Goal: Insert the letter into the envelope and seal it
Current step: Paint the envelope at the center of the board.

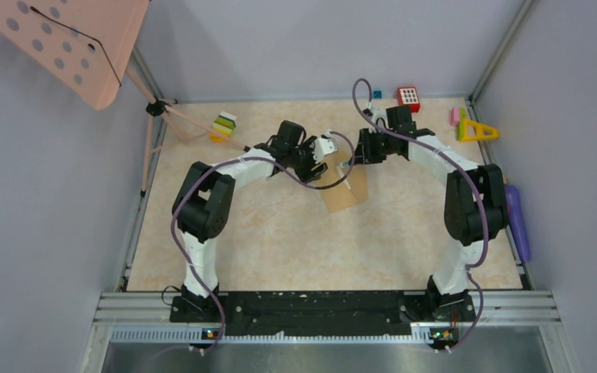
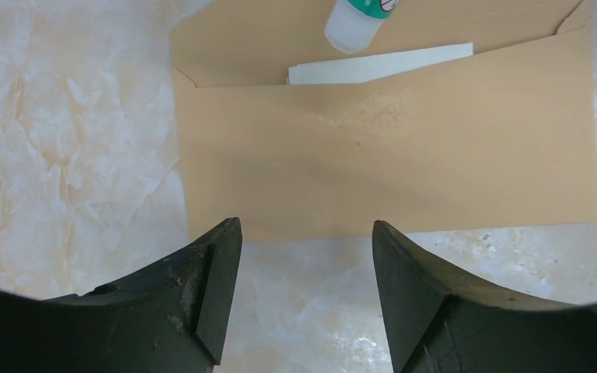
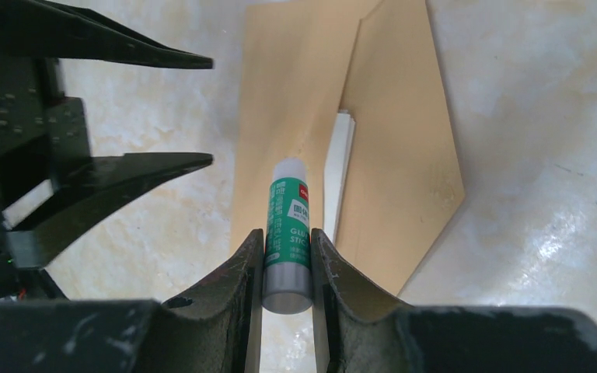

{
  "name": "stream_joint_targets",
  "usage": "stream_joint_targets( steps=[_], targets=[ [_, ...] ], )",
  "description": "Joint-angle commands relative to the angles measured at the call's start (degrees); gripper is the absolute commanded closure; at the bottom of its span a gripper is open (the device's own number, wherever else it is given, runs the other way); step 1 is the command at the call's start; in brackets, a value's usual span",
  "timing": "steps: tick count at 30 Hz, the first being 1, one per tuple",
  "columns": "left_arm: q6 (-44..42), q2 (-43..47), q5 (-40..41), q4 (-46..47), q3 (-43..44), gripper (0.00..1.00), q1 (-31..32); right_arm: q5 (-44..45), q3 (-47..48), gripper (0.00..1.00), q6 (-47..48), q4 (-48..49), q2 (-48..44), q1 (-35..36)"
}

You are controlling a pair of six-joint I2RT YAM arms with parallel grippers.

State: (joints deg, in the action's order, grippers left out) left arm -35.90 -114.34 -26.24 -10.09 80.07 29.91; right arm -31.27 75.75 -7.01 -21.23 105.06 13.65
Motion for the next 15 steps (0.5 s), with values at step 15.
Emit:
stream_joint_targets(
  steps=[15],
  targets=[
    [-8.58,-6.87,7.09,-0.90,5.42,0.37,3.71,-8.28,4.90,1.00,-4.78,0.14,3.31,-1.61]
  ],
)
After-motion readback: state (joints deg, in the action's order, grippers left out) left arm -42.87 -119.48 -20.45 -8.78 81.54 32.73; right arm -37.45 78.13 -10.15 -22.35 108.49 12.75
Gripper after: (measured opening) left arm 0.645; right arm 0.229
